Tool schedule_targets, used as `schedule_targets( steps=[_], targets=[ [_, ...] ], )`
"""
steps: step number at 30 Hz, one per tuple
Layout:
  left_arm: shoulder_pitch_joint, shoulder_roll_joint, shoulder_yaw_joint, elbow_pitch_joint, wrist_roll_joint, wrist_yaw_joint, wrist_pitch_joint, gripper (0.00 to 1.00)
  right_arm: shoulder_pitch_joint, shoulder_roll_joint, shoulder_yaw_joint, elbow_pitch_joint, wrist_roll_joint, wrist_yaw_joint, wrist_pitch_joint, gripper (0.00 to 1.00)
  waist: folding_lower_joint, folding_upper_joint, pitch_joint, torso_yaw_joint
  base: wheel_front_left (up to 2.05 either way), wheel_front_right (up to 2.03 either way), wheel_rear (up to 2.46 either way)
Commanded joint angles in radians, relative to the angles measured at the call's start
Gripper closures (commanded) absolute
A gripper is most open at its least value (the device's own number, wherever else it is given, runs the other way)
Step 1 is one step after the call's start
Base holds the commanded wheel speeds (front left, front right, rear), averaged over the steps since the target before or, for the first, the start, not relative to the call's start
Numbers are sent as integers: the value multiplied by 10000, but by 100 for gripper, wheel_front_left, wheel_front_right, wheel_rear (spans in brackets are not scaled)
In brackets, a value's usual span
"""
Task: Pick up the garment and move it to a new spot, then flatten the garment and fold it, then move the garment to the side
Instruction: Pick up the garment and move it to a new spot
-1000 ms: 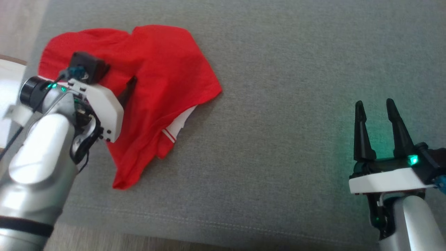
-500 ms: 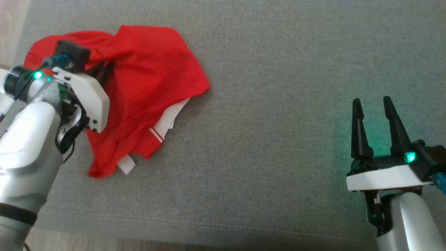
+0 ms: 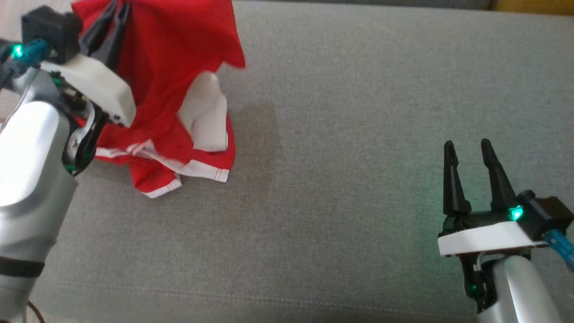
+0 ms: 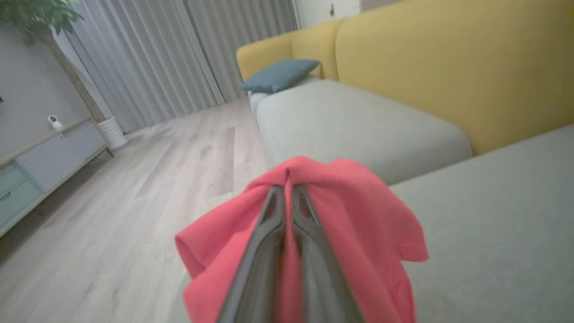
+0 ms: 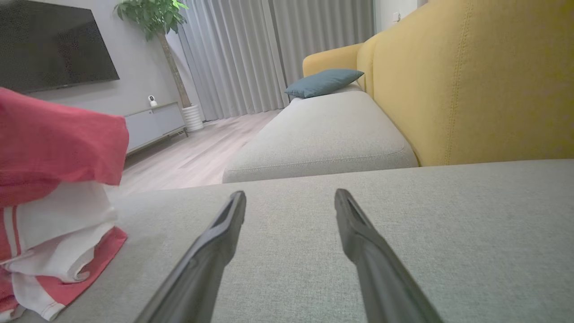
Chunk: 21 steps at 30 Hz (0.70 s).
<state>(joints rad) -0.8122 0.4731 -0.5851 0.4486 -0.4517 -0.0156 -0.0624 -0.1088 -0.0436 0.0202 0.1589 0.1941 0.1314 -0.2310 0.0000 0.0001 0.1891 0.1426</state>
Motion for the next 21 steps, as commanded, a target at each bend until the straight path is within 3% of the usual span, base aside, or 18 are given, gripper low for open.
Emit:
schedule_targets(
  steps=[1, 3, 11, 21],
  targets=[
    [-668, 464, 555, -498, -26, 139, -109, 100, 15, -66, 280, -226, 87, -7, -158, 0, 0, -1, -215, -54, 0, 0, 0],
    [-607, 360, 654, -1183, -104, 408, -116, 100, 48, -66, 379, -124, 217, -7, -202, 0, 0, -1, -417, -163, 0, 0, 0],
    [-423, -203, 358, -2571, -232, 792, 350, 100, 27, -66, 625, -98, 418, -7, -275, 0, 0, -1, -721, -843, 0, 0, 0],
    [-688, -1398, -757, -2081, 10, 805, 978, 100, -220, -66, 947, -395, 611, -7, -300, 0, 0, -1, -574, -2610, 0, 0, 0]
  ],
)
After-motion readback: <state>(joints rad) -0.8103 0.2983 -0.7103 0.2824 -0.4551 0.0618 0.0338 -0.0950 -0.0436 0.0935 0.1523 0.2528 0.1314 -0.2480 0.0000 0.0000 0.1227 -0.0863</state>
